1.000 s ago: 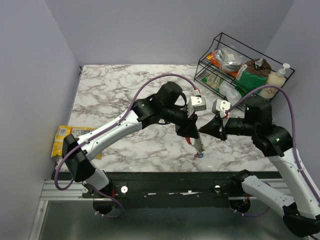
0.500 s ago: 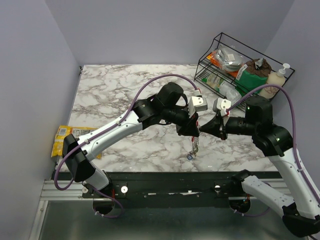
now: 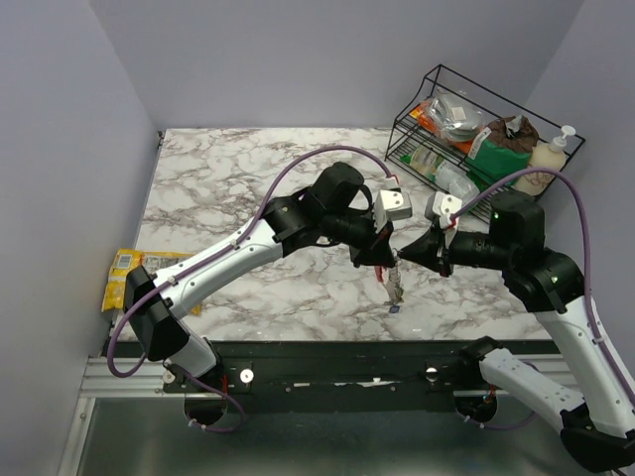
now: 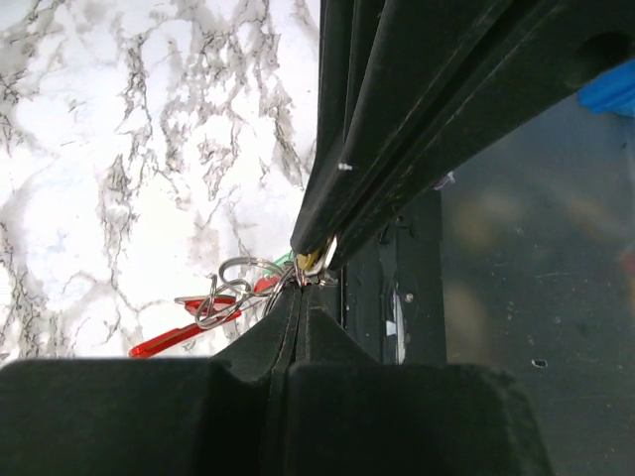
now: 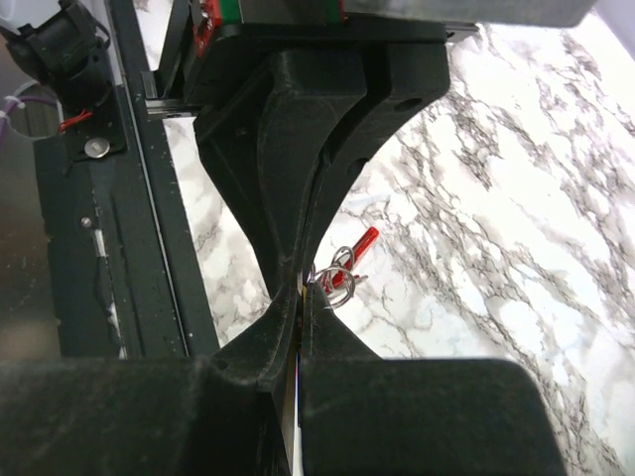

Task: Remove the keys from the keyring
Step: Remove the key from the keyring.

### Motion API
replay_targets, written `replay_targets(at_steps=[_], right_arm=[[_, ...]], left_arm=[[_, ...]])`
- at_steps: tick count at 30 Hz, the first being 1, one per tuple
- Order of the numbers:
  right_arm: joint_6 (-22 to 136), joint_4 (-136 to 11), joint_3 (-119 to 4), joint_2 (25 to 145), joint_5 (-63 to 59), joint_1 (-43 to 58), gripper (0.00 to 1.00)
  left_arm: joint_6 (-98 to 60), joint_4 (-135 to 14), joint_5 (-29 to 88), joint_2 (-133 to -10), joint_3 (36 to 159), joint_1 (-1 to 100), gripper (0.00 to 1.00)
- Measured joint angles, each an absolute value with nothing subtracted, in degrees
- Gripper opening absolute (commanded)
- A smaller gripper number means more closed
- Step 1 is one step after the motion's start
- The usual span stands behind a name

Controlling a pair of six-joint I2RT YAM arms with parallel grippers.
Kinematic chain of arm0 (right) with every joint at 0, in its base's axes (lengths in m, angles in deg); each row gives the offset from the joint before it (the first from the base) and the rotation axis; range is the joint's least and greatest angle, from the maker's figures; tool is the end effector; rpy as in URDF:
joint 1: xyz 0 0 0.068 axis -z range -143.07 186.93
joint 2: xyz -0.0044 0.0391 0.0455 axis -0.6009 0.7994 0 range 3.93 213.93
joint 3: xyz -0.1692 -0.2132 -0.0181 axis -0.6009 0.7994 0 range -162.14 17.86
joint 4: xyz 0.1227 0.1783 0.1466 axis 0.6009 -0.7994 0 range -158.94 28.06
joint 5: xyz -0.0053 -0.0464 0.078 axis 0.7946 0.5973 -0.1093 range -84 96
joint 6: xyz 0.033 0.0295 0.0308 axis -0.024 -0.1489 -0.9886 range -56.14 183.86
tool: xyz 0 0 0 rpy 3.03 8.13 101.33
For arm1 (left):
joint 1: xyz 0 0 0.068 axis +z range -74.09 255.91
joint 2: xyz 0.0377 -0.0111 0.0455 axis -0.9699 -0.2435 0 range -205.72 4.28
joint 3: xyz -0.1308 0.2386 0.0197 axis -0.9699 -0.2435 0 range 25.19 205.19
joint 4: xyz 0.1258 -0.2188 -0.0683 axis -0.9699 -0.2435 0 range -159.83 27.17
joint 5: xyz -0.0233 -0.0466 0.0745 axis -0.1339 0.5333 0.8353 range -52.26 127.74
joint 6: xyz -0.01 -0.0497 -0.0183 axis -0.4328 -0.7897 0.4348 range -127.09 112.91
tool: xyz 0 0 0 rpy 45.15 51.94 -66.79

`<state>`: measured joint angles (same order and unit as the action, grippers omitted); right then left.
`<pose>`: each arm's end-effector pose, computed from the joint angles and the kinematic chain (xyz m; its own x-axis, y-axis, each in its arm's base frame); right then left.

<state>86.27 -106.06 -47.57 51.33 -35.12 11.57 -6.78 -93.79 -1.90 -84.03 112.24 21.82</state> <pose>0.1221 0.0839 0.3963 -0.0408 -0.3372 -0.9406 -0.9432 0.3236 -0.0751 0.1834 -0.2922 0.3780 -0.3076 0.4320 -0.8478 0.9419 0.0123 -0.3355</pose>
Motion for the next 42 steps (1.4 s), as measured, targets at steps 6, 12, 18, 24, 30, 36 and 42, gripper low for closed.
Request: replay_targets(at_steps=[6,12,18,24,30,36,42], right_arm=[[85.7,-106.1,-47.7,50.2,-32.7,11.9,0.02],[86.2,-105.6,-47.5,49.6,-31.9,12.0,0.02],[89.0,-104.1,-44.4,49.5,-32.0,12.2,0.02],[92.0,-103.6,-40.8,49.4,-31.9,12.3,0.02],[94.1,-104.0,-40.1,49.8,-32.5,12.3,0.02],[94.8,-102.0,-37.6,50.5,-31.5,12.3,0.01],[94.8,-99.1,-36.4,53.8,-27.6,12.3,0.01]], left_arm=[[-6.2,-93.2,-1.4,-83.9,112.2,21.9,0.00],[-5.9,-93.0,-0.5,-83.2,112.2,21.9,0.00],[-5.4,-95.3,0.8,-82.7,112.1,22.2,0.00],[-5.2,-96.0,1.2,-82.3,112.0,22.7,0.00],[-5.2,-95.9,1.2,-81.3,112.0,22.7,0.00],[-4.8,-95.9,1.4,-81.0,111.9,23.7,0.00],[-4.0,-95.8,2.3,-77.6,110.3,29.0,0.00]])
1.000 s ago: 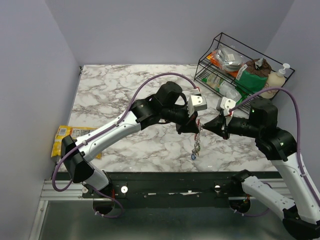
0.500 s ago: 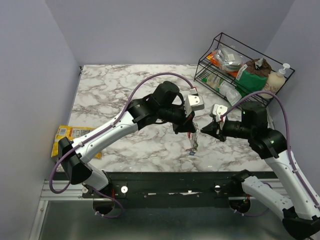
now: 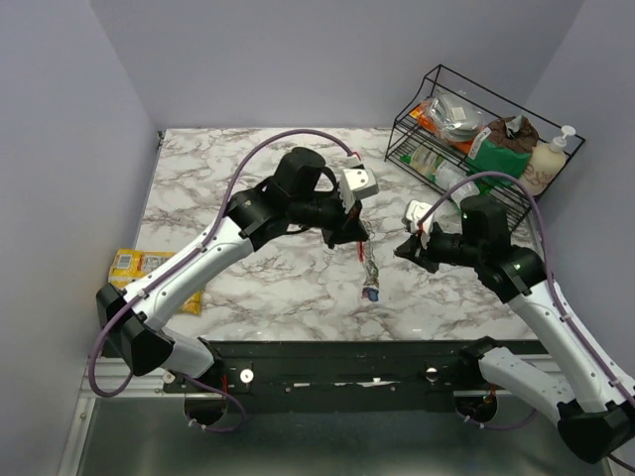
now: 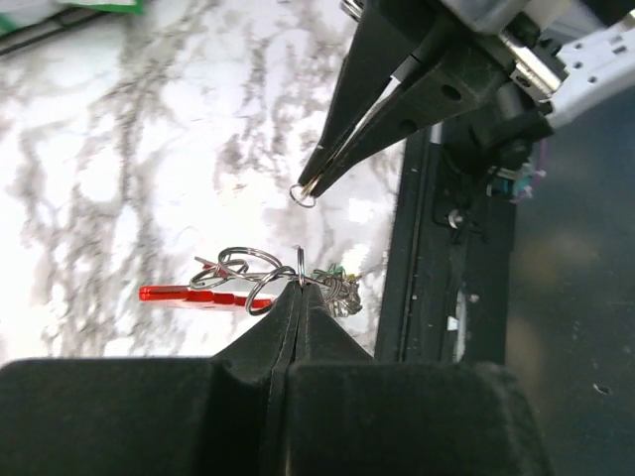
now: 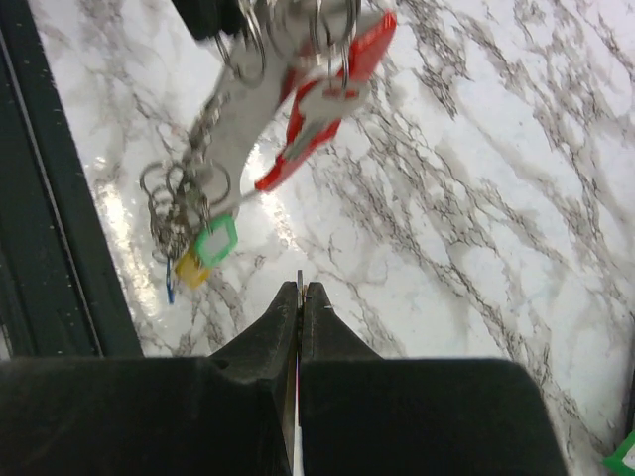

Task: Remove the keys from the keyring
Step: Remove the key from the keyring.

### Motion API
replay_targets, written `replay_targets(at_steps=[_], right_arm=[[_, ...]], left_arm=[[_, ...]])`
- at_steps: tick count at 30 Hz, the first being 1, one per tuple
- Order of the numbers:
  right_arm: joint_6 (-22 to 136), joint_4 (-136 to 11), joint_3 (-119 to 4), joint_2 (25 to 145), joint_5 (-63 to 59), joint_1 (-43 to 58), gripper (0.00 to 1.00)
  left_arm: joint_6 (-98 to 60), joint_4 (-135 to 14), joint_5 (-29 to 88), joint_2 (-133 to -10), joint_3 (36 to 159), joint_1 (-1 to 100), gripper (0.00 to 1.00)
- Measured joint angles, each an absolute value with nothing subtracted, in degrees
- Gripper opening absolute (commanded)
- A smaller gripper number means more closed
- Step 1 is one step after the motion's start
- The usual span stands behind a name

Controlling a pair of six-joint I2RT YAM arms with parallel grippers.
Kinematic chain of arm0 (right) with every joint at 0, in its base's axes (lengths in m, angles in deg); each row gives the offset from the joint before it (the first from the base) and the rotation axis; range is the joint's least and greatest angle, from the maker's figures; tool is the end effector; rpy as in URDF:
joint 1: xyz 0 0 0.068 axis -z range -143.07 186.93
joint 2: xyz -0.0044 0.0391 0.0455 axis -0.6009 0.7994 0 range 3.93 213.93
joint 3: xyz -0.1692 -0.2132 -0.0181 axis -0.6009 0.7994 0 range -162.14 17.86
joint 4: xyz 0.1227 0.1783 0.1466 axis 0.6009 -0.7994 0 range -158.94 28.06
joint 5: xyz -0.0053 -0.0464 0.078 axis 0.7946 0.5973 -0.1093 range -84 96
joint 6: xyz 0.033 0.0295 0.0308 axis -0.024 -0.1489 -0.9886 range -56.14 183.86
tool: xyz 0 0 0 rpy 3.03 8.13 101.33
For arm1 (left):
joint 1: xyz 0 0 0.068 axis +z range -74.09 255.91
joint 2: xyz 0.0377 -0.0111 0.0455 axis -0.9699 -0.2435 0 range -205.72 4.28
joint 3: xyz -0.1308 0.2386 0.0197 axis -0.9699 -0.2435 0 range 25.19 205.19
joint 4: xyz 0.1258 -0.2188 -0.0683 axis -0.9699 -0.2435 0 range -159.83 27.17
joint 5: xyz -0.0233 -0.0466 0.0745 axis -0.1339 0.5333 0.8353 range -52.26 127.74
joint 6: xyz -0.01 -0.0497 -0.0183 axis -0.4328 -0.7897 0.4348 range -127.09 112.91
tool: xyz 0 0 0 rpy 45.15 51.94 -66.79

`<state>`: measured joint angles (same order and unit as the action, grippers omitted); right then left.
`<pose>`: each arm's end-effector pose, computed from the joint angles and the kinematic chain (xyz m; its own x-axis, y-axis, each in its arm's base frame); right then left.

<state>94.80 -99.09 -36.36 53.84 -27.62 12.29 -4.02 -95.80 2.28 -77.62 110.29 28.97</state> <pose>0.1525 0.0917 0.3374 -0.0268 -0.4833 -0.8750 -0.9139 0.3666 -0.1745 0.1989 -0.2432 0.3974 -0.2883 0.3724 -0.8821 0.9557 0.1686 -0.2411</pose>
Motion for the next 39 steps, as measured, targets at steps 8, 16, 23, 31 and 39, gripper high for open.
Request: replay_targets(at_steps=[8,16,23,31,39], right_arm=[[95.5,-93.8,-35.9,68.7,-18.5,12.3,0.01],[96.5,-89.8,-39.7,88.1,-9.0,12.3,0.01],[96.9,-85.5,-45.6,99.3,-3.0,12.3,0.04],[95.7,-84.3,-48.6,106.7,1.5,12.3,0.39],[94.7,-84.8,-48.6,103.7,1.7,12.4,0.66]], left_arm=[[-1.0,-95.5,6.1,-72.0,106.8,35.6,0.00],[2.6,-95.5,9.6,-69.2,105.0,39.7,0.00],[3.6,-95.3,10.1,-69.5,103.9,45.6,0.00],[3.6,-93.8,9.4,-70.1,101.6,48.8,0.00],[3.3,-93.7,7.5,-70.3,101.6,49.0,0.00]])
